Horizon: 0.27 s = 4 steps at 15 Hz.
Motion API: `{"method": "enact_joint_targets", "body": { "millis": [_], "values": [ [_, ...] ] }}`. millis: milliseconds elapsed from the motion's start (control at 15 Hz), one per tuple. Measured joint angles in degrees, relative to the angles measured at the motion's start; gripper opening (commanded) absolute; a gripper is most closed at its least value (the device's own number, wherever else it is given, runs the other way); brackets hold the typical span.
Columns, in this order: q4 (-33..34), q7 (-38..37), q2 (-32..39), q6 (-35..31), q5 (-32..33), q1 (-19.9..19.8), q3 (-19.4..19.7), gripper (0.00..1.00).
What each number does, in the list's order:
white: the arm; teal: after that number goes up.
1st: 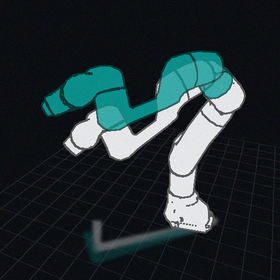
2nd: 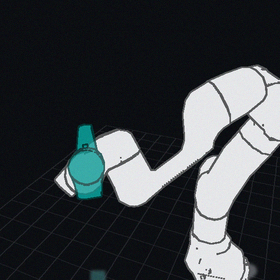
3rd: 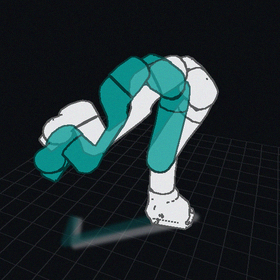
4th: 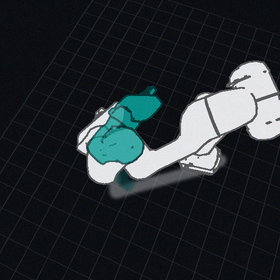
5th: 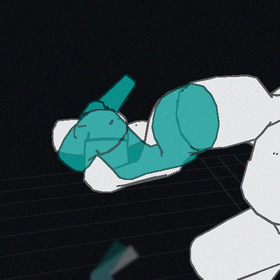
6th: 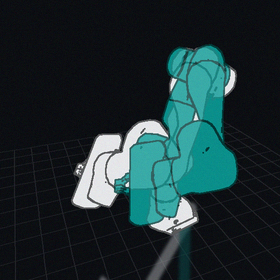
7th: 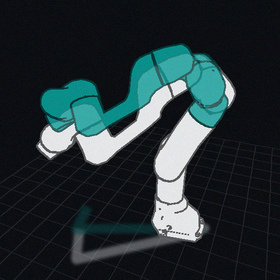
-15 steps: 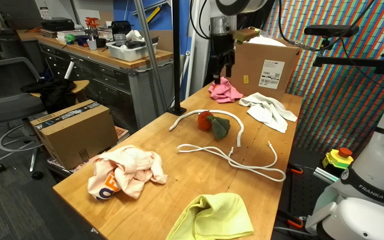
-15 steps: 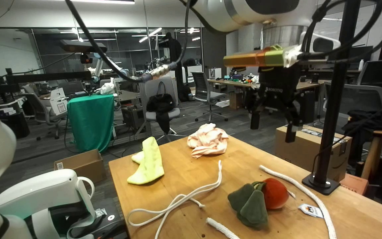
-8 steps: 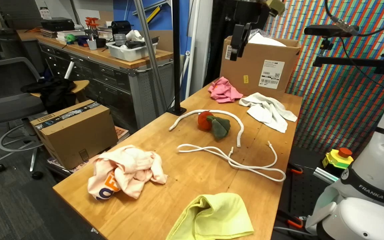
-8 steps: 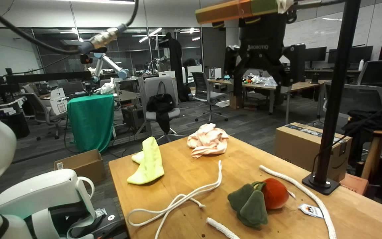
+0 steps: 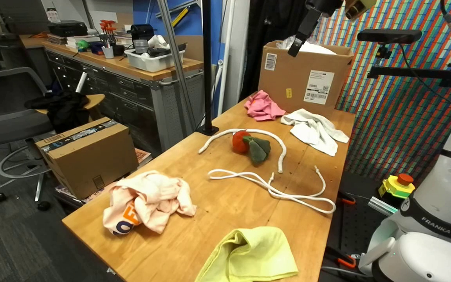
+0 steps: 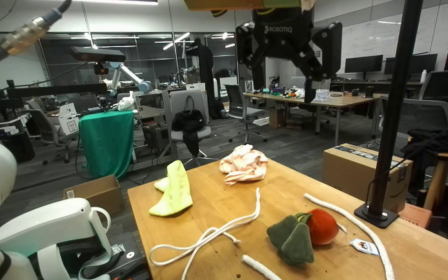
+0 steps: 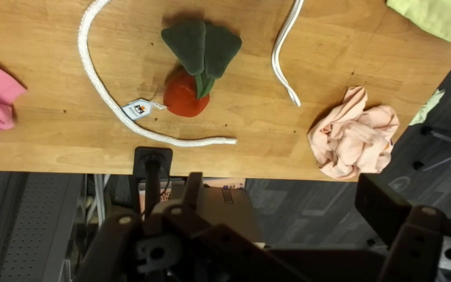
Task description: Move the peach shirt and green towel to the left then move the green towel towards you, then move the pink shirt to the right, then move the white towel to the right, move one rope towards you
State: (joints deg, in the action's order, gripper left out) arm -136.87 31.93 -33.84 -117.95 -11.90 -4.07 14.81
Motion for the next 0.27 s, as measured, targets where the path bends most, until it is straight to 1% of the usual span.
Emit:
{"method": "enact_joint_targets", "body": {
  "millis": [133, 267],
  "values": [
    [-1.83, 2.35, -2.29, -0.73, -1.45, 1.13, 1.48, 1.0],
    [-2.63, 3.02, -3.49, -0.83, -1.77, 1.69, 2.14, 1.0]
  ]
}}
